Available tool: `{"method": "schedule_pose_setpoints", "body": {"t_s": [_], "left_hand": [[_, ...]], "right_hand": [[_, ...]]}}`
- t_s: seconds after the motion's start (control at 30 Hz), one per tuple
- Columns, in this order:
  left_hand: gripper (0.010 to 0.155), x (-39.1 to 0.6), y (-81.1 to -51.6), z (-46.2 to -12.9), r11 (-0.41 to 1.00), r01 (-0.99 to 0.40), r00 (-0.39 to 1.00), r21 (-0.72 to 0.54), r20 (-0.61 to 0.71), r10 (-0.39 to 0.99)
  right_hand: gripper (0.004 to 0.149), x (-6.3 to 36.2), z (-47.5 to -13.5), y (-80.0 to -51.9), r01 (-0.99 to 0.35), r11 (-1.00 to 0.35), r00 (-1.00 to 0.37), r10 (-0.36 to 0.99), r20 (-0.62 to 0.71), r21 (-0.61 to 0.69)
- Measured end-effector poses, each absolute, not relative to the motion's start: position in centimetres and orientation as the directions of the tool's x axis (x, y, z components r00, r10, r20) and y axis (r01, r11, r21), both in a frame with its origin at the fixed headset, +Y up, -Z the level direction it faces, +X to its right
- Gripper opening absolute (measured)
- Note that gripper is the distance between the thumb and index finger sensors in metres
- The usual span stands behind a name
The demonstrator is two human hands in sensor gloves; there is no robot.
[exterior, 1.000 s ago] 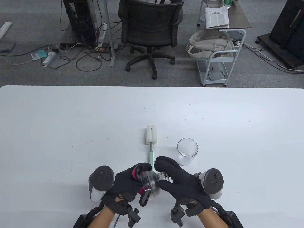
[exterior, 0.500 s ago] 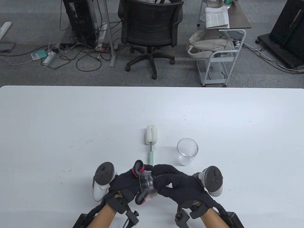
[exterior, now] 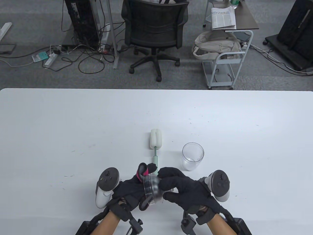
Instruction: Brush the shaker cup with the cup brush
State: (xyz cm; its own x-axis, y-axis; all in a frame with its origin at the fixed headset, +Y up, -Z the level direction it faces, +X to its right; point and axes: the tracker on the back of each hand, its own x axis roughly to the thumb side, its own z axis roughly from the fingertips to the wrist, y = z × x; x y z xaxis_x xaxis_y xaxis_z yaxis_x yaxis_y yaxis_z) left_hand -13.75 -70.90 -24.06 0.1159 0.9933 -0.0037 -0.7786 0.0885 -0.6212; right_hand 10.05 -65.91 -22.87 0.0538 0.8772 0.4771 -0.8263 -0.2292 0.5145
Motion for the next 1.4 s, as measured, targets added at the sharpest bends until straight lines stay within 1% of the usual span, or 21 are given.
{"method": "schedule_pose_setpoints", "body": {"t_s": [0.1, 0.2, 0.27, 0.3, 0.33, 0.4, 0.5, 0.57, 0.67, 0.7, 0.77, 0.83, 0.9, 0.97, 1.03, 1.17, 1.2, 1.23, 1.3, 1.37, 1.4], "left_hand": [[0.059, -13.7, -70.6, -24.2, -0.007, -0.827, -0.008, -0.563, 0.001, 1.000], [0.054, -13.9, -69.5, -23.8, 0.186, -0.862, 0.102, -0.472, 0.197, 0.975], [0.054, -14.2, -69.0, -23.6, 0.192, -0.899, 0.096, -0.395, 0.250, 0.963], [0.055, -14.3, -68.9, -23.5, 0.200, -0.912, 0.106, -0.359, 0.266, 0.958], [0.057, -14.4, -68.9, -23.5, 0.221, -0.913, 0.130, -0.343, 0.268, 0.954], [0.067, -14.3, -69.4, -23.7, 0.207, -0.903, 0.119, -0.376, 0.244, 0.962], [0.080, -14.0, -70.3, -23.9, 0.026, -0.847, 0.005, -0.530, 0.042, 0.999], [0.071, -13.9, -70.7, -24.1, -0.012, -0.793, 0.002, -0.610, -0.022, 1.000], [0.057, -14.6, -70.0, -24.1, 0.085, -0.885, 0.054, -0.458, 0.081, 0.995], [0.055, -14.9, -69.8, -24.0, 0.127, -0.909, 0.092, -0.397, 0.106, 0.990], [0.053, -15.7, -69.3, -23.8, 0.144, -0.964, 0.107, -0.225, 0.169, 0.980], [0.053, -15.7, -68.9, -23.5, 0.162, -0.968, 0.119, -0.193, 0.217, 0.969], [0.053, -15.0, -68.7, -23.1, 0.218, -0.953, 0.156, -0.212, 0.273, 0.949], [0.056, -14.3, -68.4, -22.9, 0.317, -0.923, 0.230, -0.219, 0.348, 0.909], [0.060, -13.7, -68.2, -22.7, 0.389, -0.880, 0.264, -0.272, 0.403, 0.877], [0.067, -13.1, -67.9, -23.0, 0.278, -0.820, 0.083, -0.500, 0.375, 0.923], [0.064, -13.1, -67.8, -23.0, 0.250, -0.831, 0.062, -0.497, 0.364, 0.929], [0.055, -13.5, -67.6, -23.0, 0.208, -0.874, 0.044, -0.439, 0.355, 0.934], [0.050, -14.5, -67.5, -23.1, 0.186, -0.924, 0.064, -0.335, 0.344, 0.937], [0.050, -15.6, -67.6, -23.2, 0.239, -0.954, 0.170, -0.181, 0.328, 0.929], [0.050, -15.9, -67.8, -23.4, 0.260, -0.956, 0.207, -0.137, 0.316, 0.926]], "right_hand": [[0.039, 10.4, -23.0, -66.1, -0.851, -0.169, 0.080, 0.895, 0.440, 0.498], [0.058, 10.5, -23.1, -66.8, -0.900, -0.139, 0.046, 0.913, 0.406, 0.413], [0.069, 10.5, -23.3, -66.9, -0.908, -0.220, -0.053, 0.904, 0.424, 0.356], [0.068, 10.4, -23.4, -67.0, -0.869, -0.304, -0.115, 0.891, 0.439, 0.390], [0.065, 10.2, -23.5, -66.9, -0.848, -0.292, -0.081, 0.896, 0.436, 0.442], [0.058, 9.8, -23.2, -66.9, -0.850, -0.170, 0.033, 0.928, 0.372, 0.498], [0.054, 9.9, -23.2, -66.6, -0.813, -0.179, 0.074, 0.912, 0.403, 0.554], [0.037, 9.8, -23.1, -66.5, -0.829, -0.178, 0.073, 0.905, 0.419, 0.530], [0.036, 9.8, -22.8, -66.3, -0.843, -0.205, 0.037, 0.901, 0.433, 0.498], [0.039, 9.9, -22.6, -66.1, -0.858, -0.247, -0.009, 0.884, 0.468, 0.451], [0.061, 10.1, -21.2, -65.1, -0.899, -0.415, -0.237, 0.727, 0.645, 0.137], [0.073, 9.3, -19.9, -64.3, -0.768, -0.616, -0.507, 0.417, 0.755, -0.176], [0.084, 8.4, -19.3, -64.3, -0.684, -0.701, -0.563, 0.330, 0.758, -0.203], [0.082, 7.8, -19.2, -64.6, -0.689, -0.690, -0.592, 0.357, 0.722, -0.224], [0.067, 8.4, -19.7, -64.7, -0.710, -0.670, -0.593, 0.402, 0.697, -0.217], [0.051, 11.7, -21.9, -64.3, -0.823, -0.544, -0.513, 0.589, 0.624, -0.163], [0.049, 12.3, -22.2, -64.3, -0.843, -0.510, -0.498, 0.622, 0.604, -0.171], [0.047, 13.3, -22.6, -64.2, -0.859, -0.469, -0.495, 0.655, 0.571, -0.207], [0.045, 15.1, -23.0, -64.0, -0.874, -0.406, -0.485, 0.681, 0.549, -0.268], [0.045, 16.0, -23.1, -63.7, -0.939, -0.296, -0.341, 0.754, 0.561, -0.174], [0.044, 15.7, -23.2, -63.7, -0.978, -0.205, -0.194, 0.816, 0.544, -0.041]]}}
